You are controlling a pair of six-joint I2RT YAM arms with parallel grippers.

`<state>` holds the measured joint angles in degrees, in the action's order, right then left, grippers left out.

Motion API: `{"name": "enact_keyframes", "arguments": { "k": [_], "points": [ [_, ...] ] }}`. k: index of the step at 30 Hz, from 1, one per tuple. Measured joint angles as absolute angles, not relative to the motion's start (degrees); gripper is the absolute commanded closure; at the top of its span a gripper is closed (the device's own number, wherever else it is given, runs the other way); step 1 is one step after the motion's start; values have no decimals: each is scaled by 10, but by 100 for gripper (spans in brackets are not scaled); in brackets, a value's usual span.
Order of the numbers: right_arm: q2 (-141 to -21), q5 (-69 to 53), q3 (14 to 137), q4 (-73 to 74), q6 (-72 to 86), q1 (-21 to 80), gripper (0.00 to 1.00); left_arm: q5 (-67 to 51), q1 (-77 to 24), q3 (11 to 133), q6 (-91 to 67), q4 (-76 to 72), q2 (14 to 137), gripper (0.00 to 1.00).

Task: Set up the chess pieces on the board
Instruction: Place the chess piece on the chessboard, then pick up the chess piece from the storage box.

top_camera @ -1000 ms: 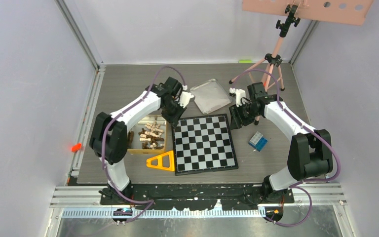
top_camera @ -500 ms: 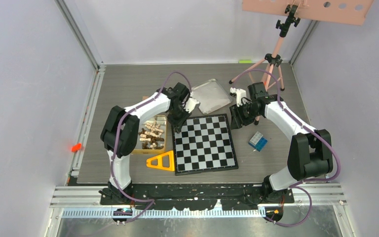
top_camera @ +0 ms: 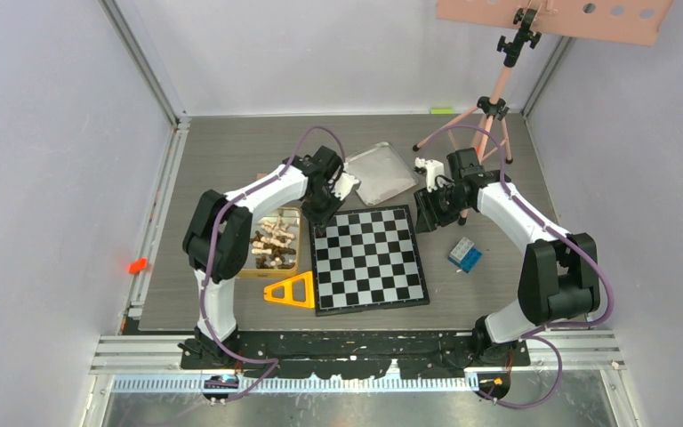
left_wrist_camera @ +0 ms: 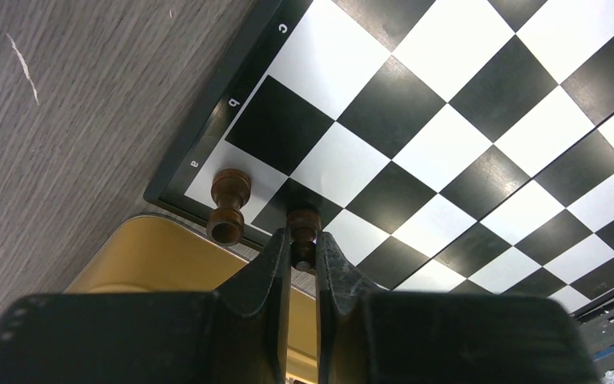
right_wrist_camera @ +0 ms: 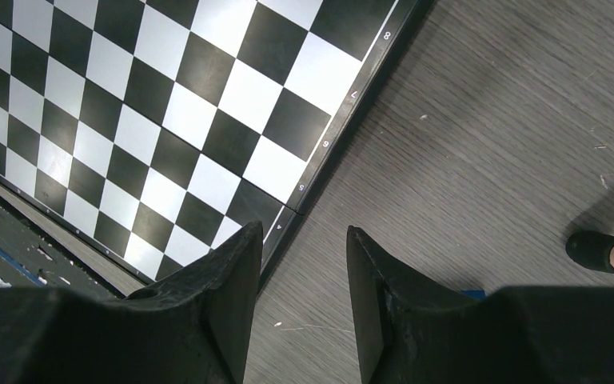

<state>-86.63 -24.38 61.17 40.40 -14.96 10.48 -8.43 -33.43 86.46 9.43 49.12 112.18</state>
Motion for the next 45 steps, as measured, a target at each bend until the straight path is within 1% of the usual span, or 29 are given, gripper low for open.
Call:
{"name": "enact_keyframes", "arguments": {
  "k": [4, 8, 10, 11, 13, 15, 17, 21, 27, 30, 36, 40, 45],
  "points": [
    [-866, -244, 612, 404, -150, 105, 51, -83, -334, 865, 95, 491, 1125, 85],
    [-867, -244, 612, 404, -150, 105, 51, -83, -334, 865, 95, 491, 1125, 76],
    [-867, -244, 612, 404, -150, 105, 51, -81, -334, 865, 95, 491, 1125, 69],
    [-867, -244, 612, 404, -150, 105, 51, -80, -334, 865, 95, 491, 1125, 59],
    [-867, -244, 612, 405, -150, 105, 51, -79, -334, 865, 95, 491, 1125, 49],
    [-867, -244, 612, 406, -150, 105, 51, -76, -334, 865, 96, 491, 1125, 43],
    [-867, -244, 612, 406, -150, 105, 51, -75, -334, 864, 97, 491, 1121, 40],
    [-867, -244, 612, 408, -150, 105, 51, -72, -331, 850, 102, 493, 1076, 40],
    [-867, -244, 612, 408, -151, 104, 51, -57, -297, 776, 139, 505, 919, 49],
    [-867, -244, 612, 408, -151, 104, 51, -54, -261, 747, 161, 521, 874, 52],
    [-867, -246, 612, 408, -152, 104, 51, -46, -189, 673, 232, 537, 861, 53],
    [-867, -247, 612, 408, -152, 104, 51, -45, -188, 637, 272, 536, 861, 56],
    [-868, -248, 612, 409, -152, 104, 51, -46, -190, 634, 294, 521, 873, 59]
  ]
}}
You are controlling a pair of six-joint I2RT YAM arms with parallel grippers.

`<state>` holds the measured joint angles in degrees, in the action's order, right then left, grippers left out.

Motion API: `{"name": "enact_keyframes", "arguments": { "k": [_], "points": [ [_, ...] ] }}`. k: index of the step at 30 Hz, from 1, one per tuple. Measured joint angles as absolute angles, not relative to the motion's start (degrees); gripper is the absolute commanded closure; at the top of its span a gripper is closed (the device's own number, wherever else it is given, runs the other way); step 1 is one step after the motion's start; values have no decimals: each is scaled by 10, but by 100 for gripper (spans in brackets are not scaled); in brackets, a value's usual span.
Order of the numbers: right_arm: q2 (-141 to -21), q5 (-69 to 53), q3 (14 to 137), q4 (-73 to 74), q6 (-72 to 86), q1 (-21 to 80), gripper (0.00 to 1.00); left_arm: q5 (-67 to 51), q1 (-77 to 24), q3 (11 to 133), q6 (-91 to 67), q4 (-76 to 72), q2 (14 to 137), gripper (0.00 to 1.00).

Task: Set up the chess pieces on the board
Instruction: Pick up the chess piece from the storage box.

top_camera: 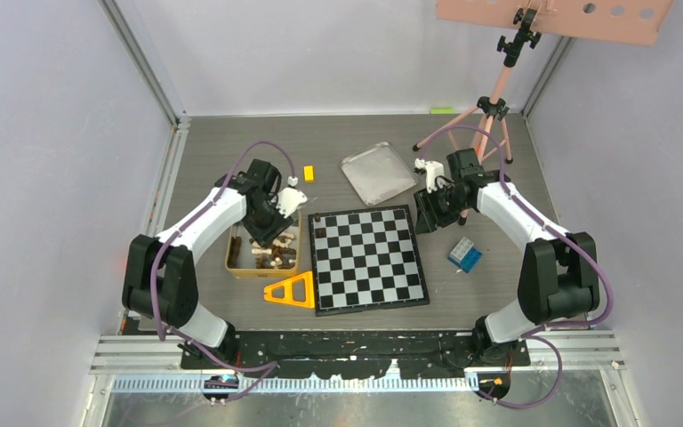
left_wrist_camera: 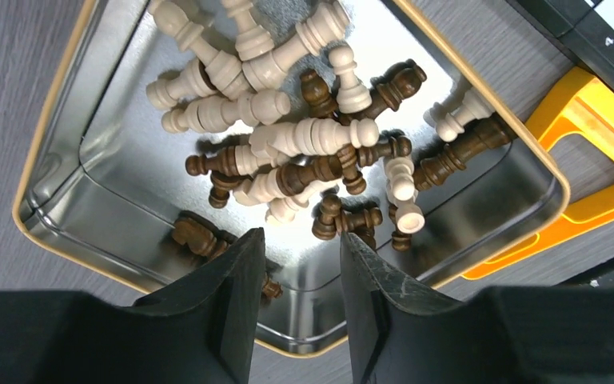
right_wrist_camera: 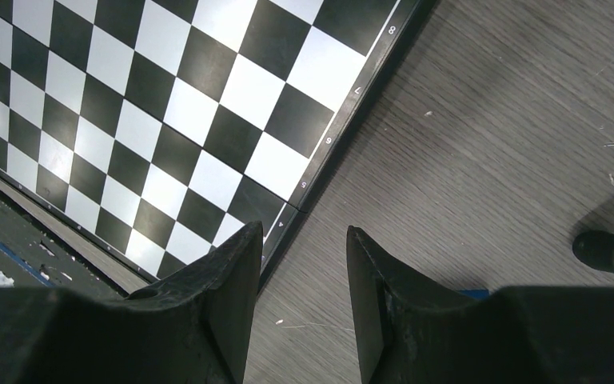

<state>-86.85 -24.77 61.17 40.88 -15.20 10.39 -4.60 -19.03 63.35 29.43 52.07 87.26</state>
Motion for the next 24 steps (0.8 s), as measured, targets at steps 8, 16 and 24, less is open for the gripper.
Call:
{"name": "enact_keyframes", "arguments": {
  "k": [8, 16, 24],
  "points": [
    [-875, -248, 612, 413, -154, 104, 51, -48, -194, 633, 310, 489, 900, 62],
    [-878, -250, 612, 419, -156, 104, 51, -48, -210, 629, 326, 475, 920, 67],
    [-883, -254, 612, 421, -160, 104, 51, -47, -217, 615, 340, 469, 925, 68]
  ]
}}
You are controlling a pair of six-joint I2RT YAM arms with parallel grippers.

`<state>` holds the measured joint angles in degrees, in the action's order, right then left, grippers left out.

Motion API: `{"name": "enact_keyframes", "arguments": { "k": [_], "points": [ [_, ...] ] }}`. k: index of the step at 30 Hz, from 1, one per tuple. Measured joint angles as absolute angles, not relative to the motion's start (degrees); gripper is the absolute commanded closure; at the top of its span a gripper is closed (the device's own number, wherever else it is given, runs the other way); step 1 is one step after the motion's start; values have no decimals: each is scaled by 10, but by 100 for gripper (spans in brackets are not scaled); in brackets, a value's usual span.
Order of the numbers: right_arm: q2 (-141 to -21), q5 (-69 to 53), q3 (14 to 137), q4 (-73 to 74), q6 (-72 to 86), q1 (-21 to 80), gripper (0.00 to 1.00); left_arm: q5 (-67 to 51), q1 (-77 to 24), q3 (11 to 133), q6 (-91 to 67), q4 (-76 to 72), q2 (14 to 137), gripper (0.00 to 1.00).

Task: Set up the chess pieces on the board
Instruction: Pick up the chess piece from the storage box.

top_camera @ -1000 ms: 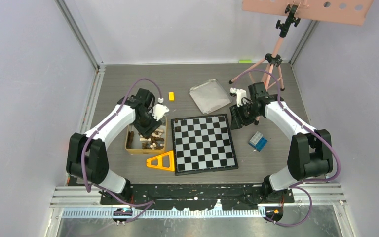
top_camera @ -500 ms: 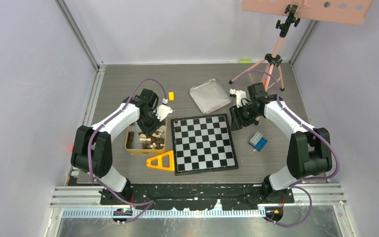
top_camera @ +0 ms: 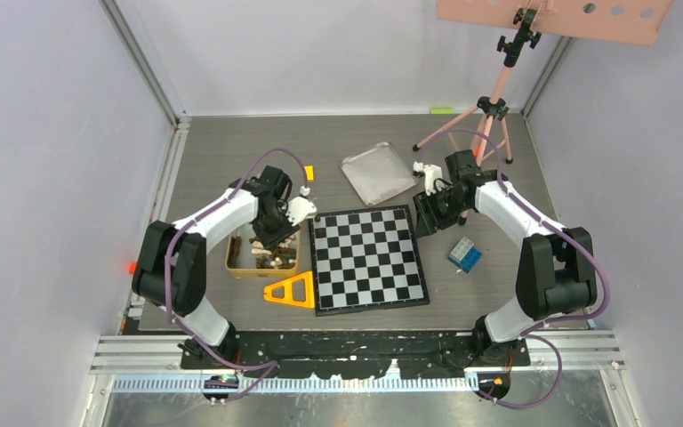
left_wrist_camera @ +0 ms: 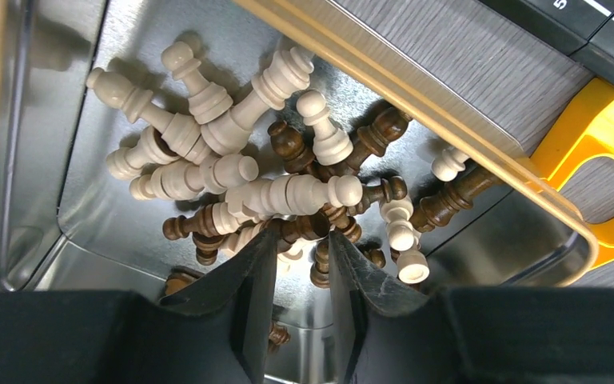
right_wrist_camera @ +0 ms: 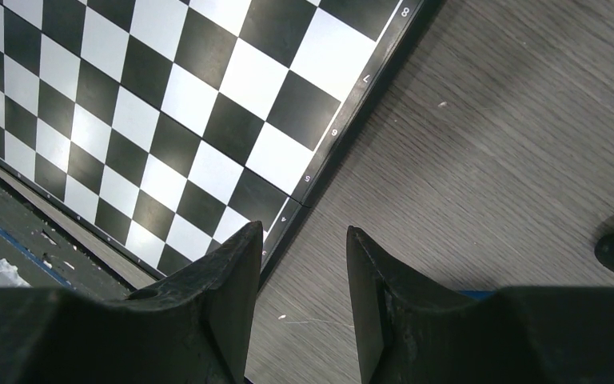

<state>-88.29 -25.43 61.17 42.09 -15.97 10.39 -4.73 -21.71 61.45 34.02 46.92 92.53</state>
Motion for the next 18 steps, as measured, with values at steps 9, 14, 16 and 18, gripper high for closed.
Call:
{"name": "enact_keyframes", "arguments": {
  "k": [9, 14, 16, 18],
  "points": [
    [-888, -256, 612, 423, -160, 104, 51, -44, -226, 612, 350, 457, 942, 70],
    [-888, -256, 612, 423, -160, 104, 51, -38, -233, 610, 350, 451, 947, 75],
    [-888, -256, 612, 423, -160, 104, 51, -34, -234, 608, 350, 447, 947, 77],
    [-888, -257, 612, 423, -160, 104, 51, -30, -235, 606, 350, 443, 947, 81]
  ]
}}
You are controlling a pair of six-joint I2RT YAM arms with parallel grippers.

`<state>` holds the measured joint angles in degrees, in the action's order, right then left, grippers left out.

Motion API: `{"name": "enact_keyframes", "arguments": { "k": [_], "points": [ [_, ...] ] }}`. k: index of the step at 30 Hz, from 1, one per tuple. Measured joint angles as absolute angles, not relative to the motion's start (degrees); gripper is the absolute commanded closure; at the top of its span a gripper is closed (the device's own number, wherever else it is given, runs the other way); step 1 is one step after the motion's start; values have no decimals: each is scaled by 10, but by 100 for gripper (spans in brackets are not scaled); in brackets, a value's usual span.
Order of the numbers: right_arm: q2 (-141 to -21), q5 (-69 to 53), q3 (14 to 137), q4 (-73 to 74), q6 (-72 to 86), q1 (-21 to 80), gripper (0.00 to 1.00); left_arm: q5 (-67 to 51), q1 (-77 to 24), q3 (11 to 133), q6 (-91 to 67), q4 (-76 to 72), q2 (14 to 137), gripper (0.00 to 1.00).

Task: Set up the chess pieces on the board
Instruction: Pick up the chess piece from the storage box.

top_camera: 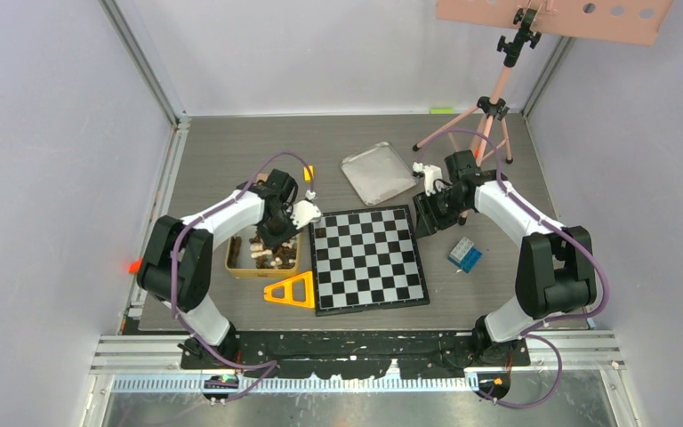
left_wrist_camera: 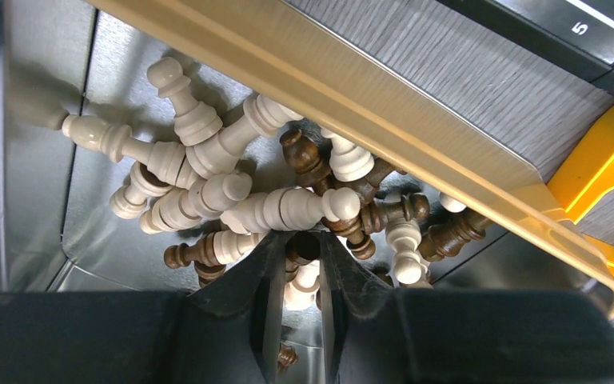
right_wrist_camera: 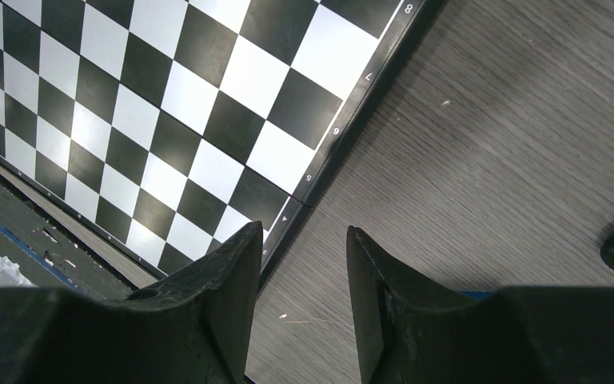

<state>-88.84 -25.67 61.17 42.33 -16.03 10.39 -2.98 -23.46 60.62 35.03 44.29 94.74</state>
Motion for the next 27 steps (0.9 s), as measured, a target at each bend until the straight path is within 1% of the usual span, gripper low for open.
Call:
{"name": "enact_keyframes", "arguments": {
  "k": [6, 12, 20, 27],
  "points": [
    [-894, -257, 612, 424, -162, 104, 51, -25, -235, 599, 350, 433, 946, 89],
    [-894, -258, 612, 425, -162, 104, 51, -26, -235, 600, 342, 434, 914, 94],
    [-894, -261, 612, 425, -162, 104, 51, -57, -230, 608, 297, 431, 848, 98],
    [-894, -276, 615, 427, -161, 104, 51, -103, -201, 608, 237, 409, 807, 100]
  ]
}}
